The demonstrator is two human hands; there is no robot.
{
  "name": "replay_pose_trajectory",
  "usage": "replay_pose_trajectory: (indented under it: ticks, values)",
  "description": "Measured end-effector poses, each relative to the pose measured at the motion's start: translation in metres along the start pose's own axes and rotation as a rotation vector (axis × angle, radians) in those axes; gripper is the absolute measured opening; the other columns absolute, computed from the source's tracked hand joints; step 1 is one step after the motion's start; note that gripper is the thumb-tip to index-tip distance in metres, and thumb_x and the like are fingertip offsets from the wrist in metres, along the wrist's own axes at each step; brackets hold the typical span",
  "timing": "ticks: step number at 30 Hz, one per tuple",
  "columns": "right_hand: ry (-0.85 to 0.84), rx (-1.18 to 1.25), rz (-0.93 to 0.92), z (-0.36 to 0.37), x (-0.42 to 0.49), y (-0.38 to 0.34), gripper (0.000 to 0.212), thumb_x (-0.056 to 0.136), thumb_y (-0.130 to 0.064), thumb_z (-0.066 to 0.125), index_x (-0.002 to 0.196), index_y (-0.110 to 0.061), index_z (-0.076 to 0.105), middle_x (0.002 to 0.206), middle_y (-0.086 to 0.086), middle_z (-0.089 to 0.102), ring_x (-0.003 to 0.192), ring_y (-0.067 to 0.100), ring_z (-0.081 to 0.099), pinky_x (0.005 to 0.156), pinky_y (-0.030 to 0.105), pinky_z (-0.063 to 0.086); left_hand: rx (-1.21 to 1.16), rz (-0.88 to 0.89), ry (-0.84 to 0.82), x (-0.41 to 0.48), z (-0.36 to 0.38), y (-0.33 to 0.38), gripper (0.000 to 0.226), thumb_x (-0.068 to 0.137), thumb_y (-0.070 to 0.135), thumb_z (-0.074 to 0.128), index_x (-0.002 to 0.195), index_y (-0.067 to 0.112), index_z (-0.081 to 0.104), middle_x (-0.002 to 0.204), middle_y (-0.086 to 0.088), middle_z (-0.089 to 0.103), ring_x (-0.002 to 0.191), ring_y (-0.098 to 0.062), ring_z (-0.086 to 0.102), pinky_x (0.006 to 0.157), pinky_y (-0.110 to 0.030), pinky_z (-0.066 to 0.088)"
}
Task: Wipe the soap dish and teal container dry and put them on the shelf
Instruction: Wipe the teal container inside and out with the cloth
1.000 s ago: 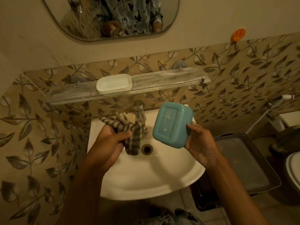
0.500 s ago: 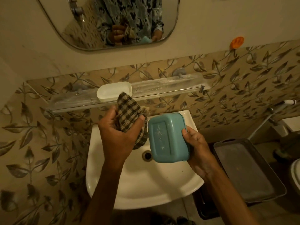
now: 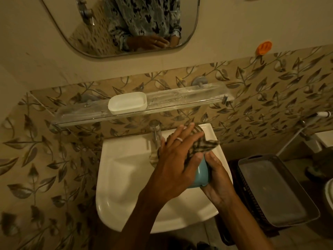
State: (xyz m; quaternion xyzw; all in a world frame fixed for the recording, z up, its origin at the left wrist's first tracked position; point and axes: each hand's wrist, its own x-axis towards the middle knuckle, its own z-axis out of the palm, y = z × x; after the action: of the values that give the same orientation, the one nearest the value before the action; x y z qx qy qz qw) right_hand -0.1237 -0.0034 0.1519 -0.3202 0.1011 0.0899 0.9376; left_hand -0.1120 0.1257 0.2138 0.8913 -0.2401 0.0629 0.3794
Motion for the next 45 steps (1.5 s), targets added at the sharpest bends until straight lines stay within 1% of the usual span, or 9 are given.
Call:
replay_pose_trajectory:
  ticks: [6,13,18,22,26,31,37,41,45]
  values:
    - [-0.052,-0.034,-0.014,0.003,0.001,-0.002,0.036,0.092,-0.03,0.047,0.123,-0.022,0.063,0.116,0.013,0.068,0.099,0.027,0.068,0.071,0.039,0.058,-0.272,-0.042,-0.125,-0.006,-0.005,-0.022,0.063,0.089,0.013,0.049,0.145,0.034,0.03,0.157,0.018,0.013,0.143,-0.003,0.017,0.11,-0.046,0.037]
    - [-0.136,-0.299,-0.065,0.011,0.003,-0.017,0.043,0.091,-0.034,0.047,0.133,-0.025,0.051,0.12,0.008,0.066,0.104,0.023,0.066,0.077,0.039,0.057,-0.369,-0.005,0.14,-0.01,0.008,-0.031,0.063,0.086,-0.006,0.042,0.142,0.023,0.038,0.155,0.004,0.028,0.143,-0.01,0.025,0.111,-0.016,0.027]
    - [-0.189,-0.367,0.003,0.015,0.003,-0.024,0.039,0.086,-0.039,0.051,0.124,-0.034,0.06,0.117,0.005,0.068,0.105,0.022,0.066,0.071,0.035,0.057,-0.44,-0.124,0.277,0.001,-0.003,-0.05,0.053,0.092,0.003,0.043,0.142,0.023,0.039,0.147,0.006,0.042,0.136,-0.01,0.038,0.11,-0.028,0.036]
    - [-0.21,-0.42,0.01,0.014,0.002,-0.027,0.035,0.09,-0.036,0.046,0.122,-0.036,0.061,0.115,0.002,0.068,0.103,0.019,0.066,0.07,0.032,0.056,-0.557,-0.24,0.215,0.004,-0.016,-0.055,0.039,0.096,0.03,0.047,0.135,0.037,0.046,0.133,0.018,0.054,0.125,-0.004,0.049,0.1,-0.031,0.044]
    - [-0.092,-0.58,-0.101,0.014,0.008,-0.028,0.036,0.086,-0.043,0.047,0.121,-0.036,0.056,0.118,0.004,0.065,0.105,0.02,0.065,0.077,0.036,0.057,-0.667,-0.269,0.214,-0.003,-0.015,-0.05,0.039,0.092,0.031,0.05,0.131,0.04,0.049,0.132,0.011,0.056,0.123,-0.011,0.053,0.099,-0.045,0.047]
    - [-0.067,-0.17,0.184,0.005,0.006,-0.023,0.045,0.085,-0.041,0.052,0.123,-0.02,0.064,0.115,0.01,0.07,0.1,0.026,0.069,0.077,0.04,0.059,-0.602,-0.21,0.269,-0.005,-0.008,-0.034,0.042,0.094,0.021,0.045,0.134,0.033,0.048,0.134,0.01,0.055,0.122,-0.006,0.052,0.096,-0.025,0.048]
    - [-0.089,-0.022,0.256,0.006,0.006,-0.015,0.053,0.079,-0.051,0.056,0.116,-0.015,0.069,0.117,0.016,0.068,0.099,0.032,0.068,0.078,0.046,0.058,-0.322,-0.053,0.216,0.003,-0.021,-0.02,0.048,0.091,0.007,0.044,0.136,0.023,0.047,0.145,0.003,0.042,0.136,-0.007,0.037,0.112,-0.027,0.032]
    - [-0.103,0.02,0.26,0.012,0.007,-0.014,0.05,0.082,-0.05,0.054,0.111,-0.013,0.072,0.112,0.016,0.069,0.097,0.03,0.069,0.078,0.043,0.058,-0.139,0.02,0.176,0.01,-0.028,-0.008,0.043,0.094,0.011,0.043,0.137,0.017,0.047,0.148,-0.002,0.04,0.14,-0.013,0.032,0.112,-0.044,0.031]
    - [-0.029,0.088,0.242,0.012,0.007,-0.022,0.059,0.081,-0.052,0.05,0.12,-0.011,0.065,0.114,0.016,0.065,0.097,0.03,0.065,0.08,0.043,0.056,0.098,0.123,0.058,-0.014,-0.015,0.009,0.048,0.091,0.019,0.039,0.138,0.028,0.039,0.152,0.005,0.032,0.143,-0.009,0.021,0.113,-0.049,0.027]
